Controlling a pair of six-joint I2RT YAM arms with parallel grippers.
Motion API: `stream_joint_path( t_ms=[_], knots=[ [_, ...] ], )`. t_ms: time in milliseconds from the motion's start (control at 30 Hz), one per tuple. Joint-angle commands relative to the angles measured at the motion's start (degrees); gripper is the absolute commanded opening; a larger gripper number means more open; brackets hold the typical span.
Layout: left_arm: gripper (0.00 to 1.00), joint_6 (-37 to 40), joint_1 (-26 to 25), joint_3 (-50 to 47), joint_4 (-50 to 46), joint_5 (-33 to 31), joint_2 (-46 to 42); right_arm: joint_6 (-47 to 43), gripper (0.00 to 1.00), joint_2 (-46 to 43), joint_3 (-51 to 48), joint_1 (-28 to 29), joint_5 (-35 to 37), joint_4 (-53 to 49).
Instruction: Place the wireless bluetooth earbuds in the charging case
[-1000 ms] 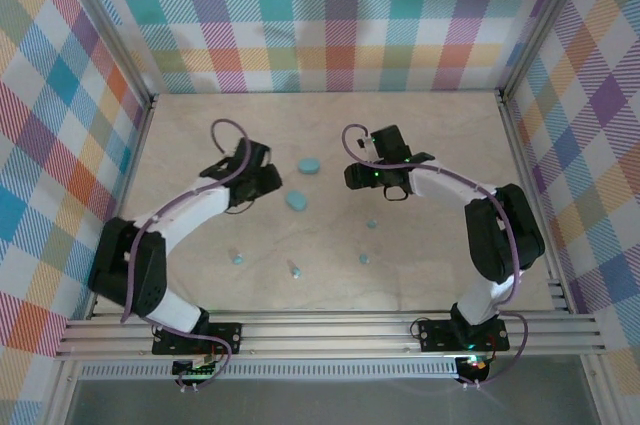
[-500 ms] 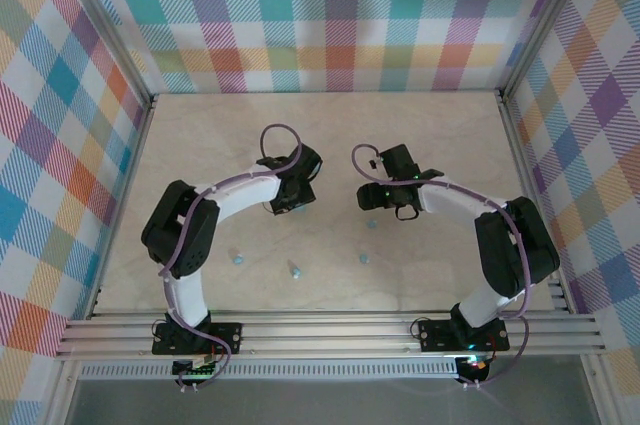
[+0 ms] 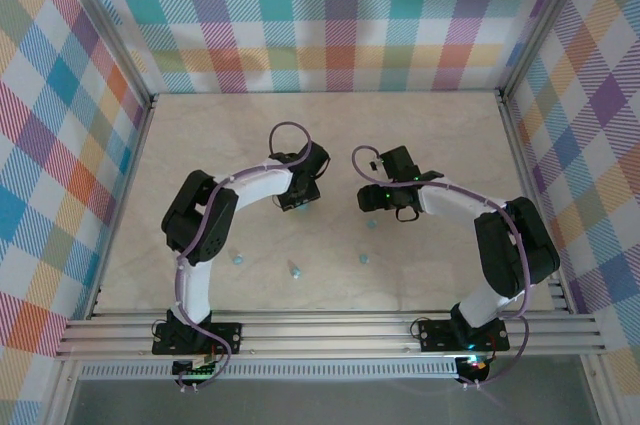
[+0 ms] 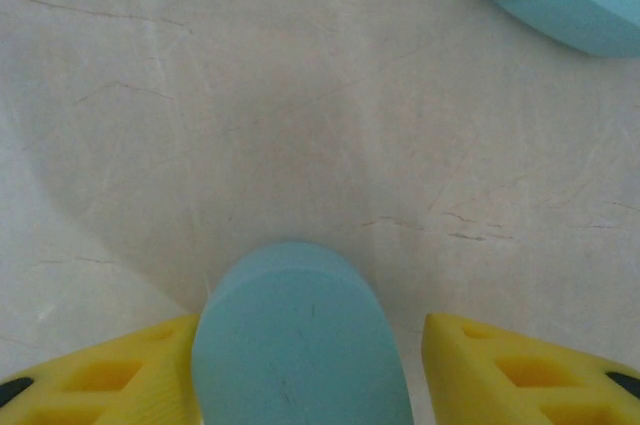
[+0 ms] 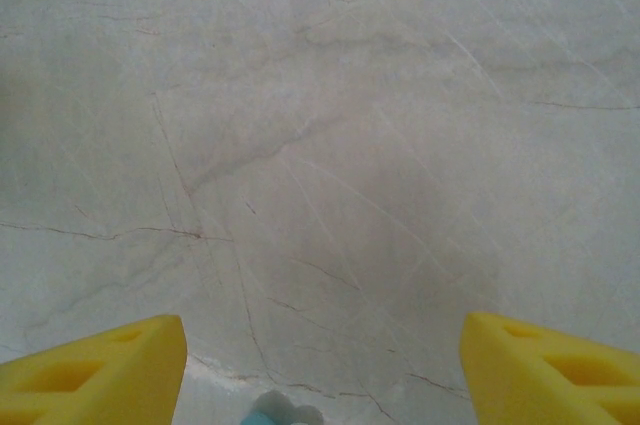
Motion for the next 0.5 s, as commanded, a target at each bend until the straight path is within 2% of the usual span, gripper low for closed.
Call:
stream_joint_path(
  t_ms=[0, 200, 467],
  knots=[
    [0.56, 0.8, -0.2, 1.4, -3.3, -0.7, 1.0, 0.0, 0.73, -1.9, -1.2, -0.1, 0.6, 0.2],
    [0.46, 6.5, -0.4, -1.4, -0.4, 1.3, -0.7, 2.4, 0.74, -2.6, -0.8, -1.0, -1.2, -0.4],
    [0.28, 25.4, -0.4, -3.4, 4.0, 9.1, -3.3, 8.4, 0.78, -3.6, 1.6, -5.6, -13.7, -1.3]
  ],
)
